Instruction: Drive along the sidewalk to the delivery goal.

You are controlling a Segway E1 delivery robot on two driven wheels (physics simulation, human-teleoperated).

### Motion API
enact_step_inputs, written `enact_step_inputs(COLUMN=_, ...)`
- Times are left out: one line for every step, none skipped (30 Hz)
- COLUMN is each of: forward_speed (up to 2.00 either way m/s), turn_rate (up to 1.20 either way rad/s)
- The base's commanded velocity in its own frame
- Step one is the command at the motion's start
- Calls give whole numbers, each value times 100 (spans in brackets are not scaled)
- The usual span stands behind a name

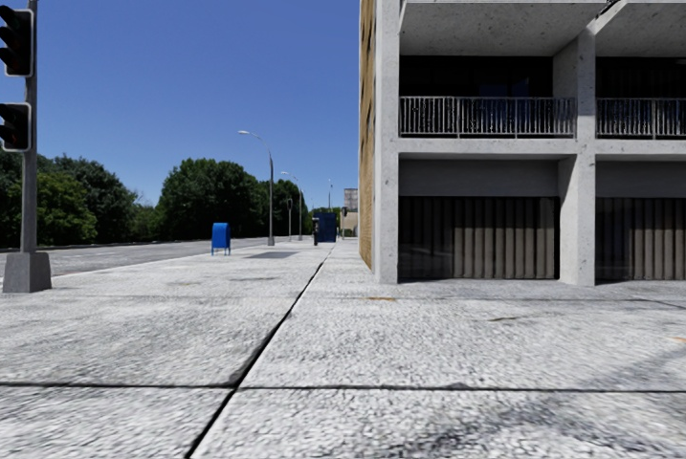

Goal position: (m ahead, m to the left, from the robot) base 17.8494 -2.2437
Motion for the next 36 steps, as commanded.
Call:
enact_step_inputs(forward_speed=118, turn_rate=12)
enact_step_inputs(forward_speed=118, turn_rate=18)
enact_step_inputs(forward_speed=118, turn_rate=18)
enact_step_inputs(forward_speed=118, turn_rate=19)
enact_step_inputs(forward_speed=118, turn_rate=20)
enact_step_inputs(forward_speed=118, turn_rate=20)
enact_step_inputs(forward_speed=120, turn_rate=25)
enact_step_inputs(forward_speed=120, turn_rate=25)
enact_step_inputs(forward_speed=121, turn_rate=26)
enact_step_inputs(forward_speed=122, turn_rate=26)
enact_step_inputs(forward_speed=122, turn_rate=26)
enact_step_inputs(forward_speed=122, turn_rate=26)
enact_step_inputs(forward_speed=122, turn_rate=26)
enact_step_inputs(forward_speed=123, turn_rate=26)
enact_step_inputs(forward_speed=124, turn_rate=26)
enact_step_inputs(forward_speed=127, turn_rate=26)
enact_step_inputs(forward_speed=127, turn_rate=26)
enact_step_inputs(forward_speed=200, turn_rate=26)
enact_step_inputs(forward_speed=200, turn_rate=21)
enact_step_inputs(forward_speed=200, turn_rate=0)
enact_step_inputs(forward_speed=200, turn_rate=0)
enact_step_inputs(forward_speed=200, turn_rate=0)
enact_step_inputs(forward_speed=200, turn_rate=0)
enact_step_inputs(forward_speed=200, turn_rate=0)
enact_step_inputs(forward_speed=200, turn_rate=0)
enact_step_inputs(forward_speed=200, turn_rate=0)
enact_step_inputs(forward_speed=200, turn_rate=0)
enact_step_inputs(forward_speed=200, turn_rate=0)
enact_step_inputs(forward_speed=200, turn_rate=0)
enact_step_inputs(forward_speed=200, turn_rate=0)
enact_step_inputs(forward_speed=200, turn_rate=0)
enact_step_inputs(forward_speed=200, turn_rate=0)
enact_step_inputs(forward_speed=200, turn_rate=0)
enact_step_inputs(forward_speed=200, turn_rate=0)
enact_step_inputs(forward_speed=200, turn_rate=0)
enact_step_inputs(forward_speed=200, turn_rate=0)
